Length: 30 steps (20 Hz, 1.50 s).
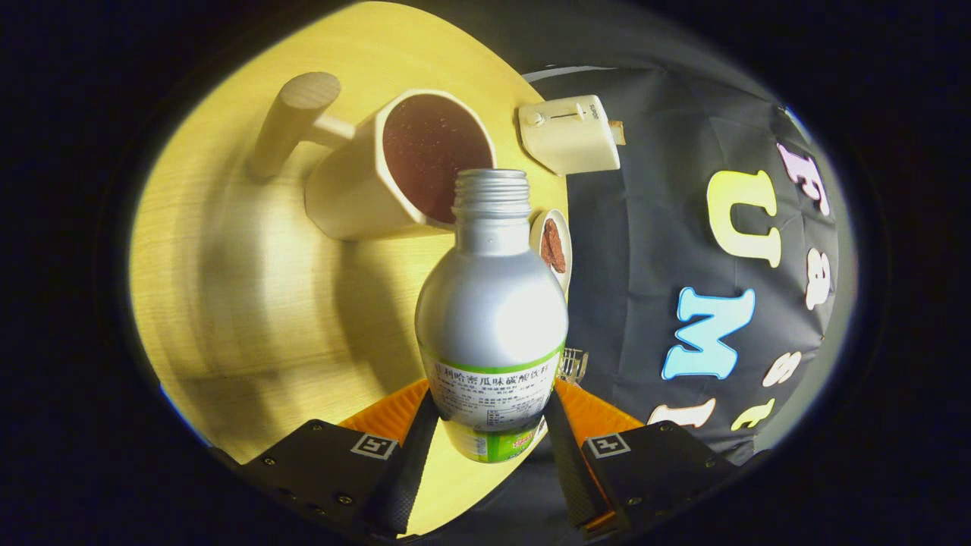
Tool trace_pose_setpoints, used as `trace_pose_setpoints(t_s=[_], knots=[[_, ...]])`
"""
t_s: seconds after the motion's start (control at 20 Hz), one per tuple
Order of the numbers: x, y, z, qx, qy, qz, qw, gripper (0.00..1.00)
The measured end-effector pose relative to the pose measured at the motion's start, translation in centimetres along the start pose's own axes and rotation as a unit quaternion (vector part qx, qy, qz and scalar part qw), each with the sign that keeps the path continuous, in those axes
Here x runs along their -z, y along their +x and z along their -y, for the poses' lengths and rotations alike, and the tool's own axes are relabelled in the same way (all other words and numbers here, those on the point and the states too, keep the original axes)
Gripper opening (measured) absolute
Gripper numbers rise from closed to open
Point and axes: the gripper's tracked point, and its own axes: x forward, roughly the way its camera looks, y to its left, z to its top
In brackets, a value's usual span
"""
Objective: Take the bottle from table, then pour the juice into the cup, finally place the bottle on the coaster
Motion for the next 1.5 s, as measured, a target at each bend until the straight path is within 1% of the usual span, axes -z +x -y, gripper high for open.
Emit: trace_pose_setpoints(t_s=[0.15, 0.45, 1.3, 1.5], knots=[[0.3, 0.0, 0.5, 0.002, -0.011, -0.013, 1.0, 0.75], [0.6, -0.1, 1.1, 0.008, -0.054, -0.025, 0.998, 0.75], [0.5, -0.9, 2.1, 0.006, -0.101, -0.045, 0.994, 0.75], [0.3, -1.2, 2.3, 0.006, -0.119, -0.05, 0.992, 0.75]])
